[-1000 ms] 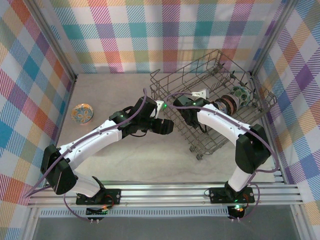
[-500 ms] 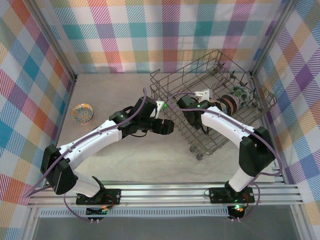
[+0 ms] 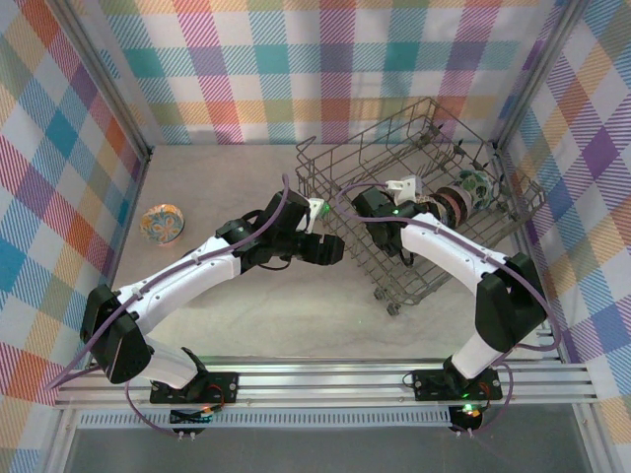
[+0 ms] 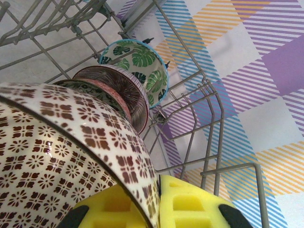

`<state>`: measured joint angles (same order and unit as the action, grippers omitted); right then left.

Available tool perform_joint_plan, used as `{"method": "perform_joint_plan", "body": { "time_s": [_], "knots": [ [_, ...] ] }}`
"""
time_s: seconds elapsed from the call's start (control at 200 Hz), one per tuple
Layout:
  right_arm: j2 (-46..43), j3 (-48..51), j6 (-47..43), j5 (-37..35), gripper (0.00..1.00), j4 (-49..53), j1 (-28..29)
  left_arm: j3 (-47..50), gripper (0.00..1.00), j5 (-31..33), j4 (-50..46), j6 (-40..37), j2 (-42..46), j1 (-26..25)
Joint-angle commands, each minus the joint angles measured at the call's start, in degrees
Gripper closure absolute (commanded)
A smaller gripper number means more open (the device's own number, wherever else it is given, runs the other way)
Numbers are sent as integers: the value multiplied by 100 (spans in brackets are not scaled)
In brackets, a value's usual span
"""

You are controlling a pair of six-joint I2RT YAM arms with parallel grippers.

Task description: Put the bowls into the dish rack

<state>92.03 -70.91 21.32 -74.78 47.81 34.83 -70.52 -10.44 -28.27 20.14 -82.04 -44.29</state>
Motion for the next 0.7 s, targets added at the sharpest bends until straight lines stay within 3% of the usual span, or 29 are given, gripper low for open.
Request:
{"method": "perform_joint_plan", "body": {
  "time_s": [0.0, 0.395, 0.695],
  "knots": [
    [69, 280, -218, -213, 94, 485, -140, 104, 21, -97, 103, 72, -23, 54],
    [4, 568, -904, -117, 94, -368, -247, 81, 20, -134, 119, 84, -58, 60],
    [69, 632, -754, -54, 92, -276, -124, 21, 21, -134, 117, 91, -106, 58]
  ]
}}
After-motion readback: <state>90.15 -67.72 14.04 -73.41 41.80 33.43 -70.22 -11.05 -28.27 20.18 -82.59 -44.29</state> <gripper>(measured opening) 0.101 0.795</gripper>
